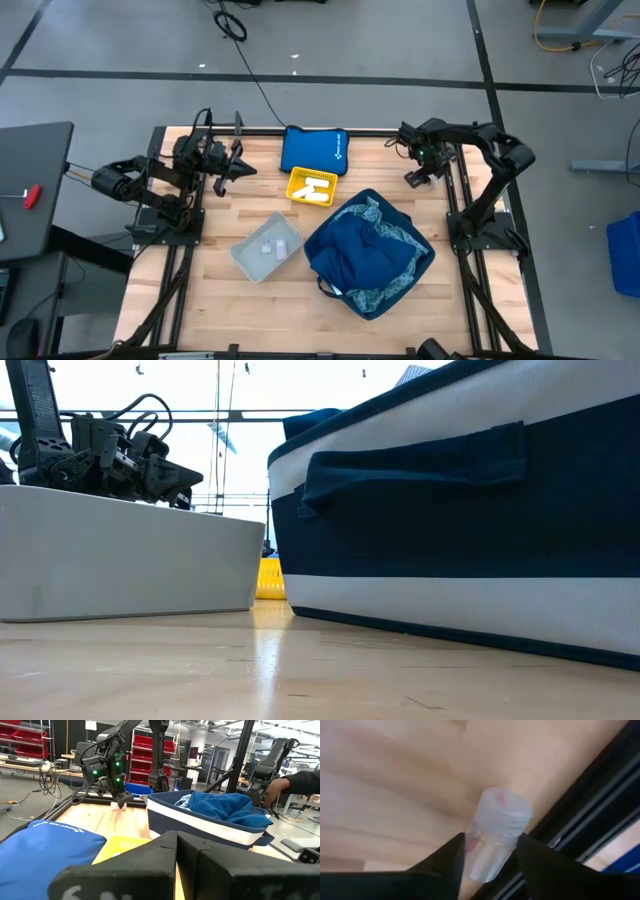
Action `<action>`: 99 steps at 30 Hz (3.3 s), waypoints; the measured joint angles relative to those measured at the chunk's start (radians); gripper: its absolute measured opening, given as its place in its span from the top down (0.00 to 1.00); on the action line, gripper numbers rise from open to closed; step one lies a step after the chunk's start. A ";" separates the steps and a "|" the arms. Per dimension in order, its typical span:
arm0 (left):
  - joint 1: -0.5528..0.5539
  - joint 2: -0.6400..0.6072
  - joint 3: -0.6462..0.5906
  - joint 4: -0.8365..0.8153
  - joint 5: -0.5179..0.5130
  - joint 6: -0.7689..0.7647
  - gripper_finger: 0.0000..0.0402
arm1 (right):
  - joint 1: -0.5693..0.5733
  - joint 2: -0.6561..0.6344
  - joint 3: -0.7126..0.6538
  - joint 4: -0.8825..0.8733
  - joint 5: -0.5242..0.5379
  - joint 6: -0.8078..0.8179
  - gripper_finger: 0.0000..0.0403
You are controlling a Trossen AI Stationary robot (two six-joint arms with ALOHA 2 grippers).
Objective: Pick & place medical supplies in basket/bin
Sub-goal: Put the transparent pill bottle into the gray bin
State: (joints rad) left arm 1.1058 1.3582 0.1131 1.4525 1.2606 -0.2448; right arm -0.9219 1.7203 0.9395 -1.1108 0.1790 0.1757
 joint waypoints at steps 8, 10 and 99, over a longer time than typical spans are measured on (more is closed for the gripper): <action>0.000 0.000 0.000 0.001 -0.003 0.002 1.00 | 0.018 -0.008 -0.006 -0.040 0.018 0.020 0.91; 0.000 0.000 0.000 0.001 -0.004 0.002 1.00 | 0.019 -0.006 0.002 -0.053 0.020 0.022 0.98; -0.023 0.000 0.132 -0.073 -0.386 0.130 0.96 | 0.169 0.236 0.537 0.152 -0.156 0.185 0.34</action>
State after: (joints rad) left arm 1.0828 1.3579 0.2451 1.3797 0.8751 -0.1149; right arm -0.7528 1.9564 1.4769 -0.9586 0.0228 0.3607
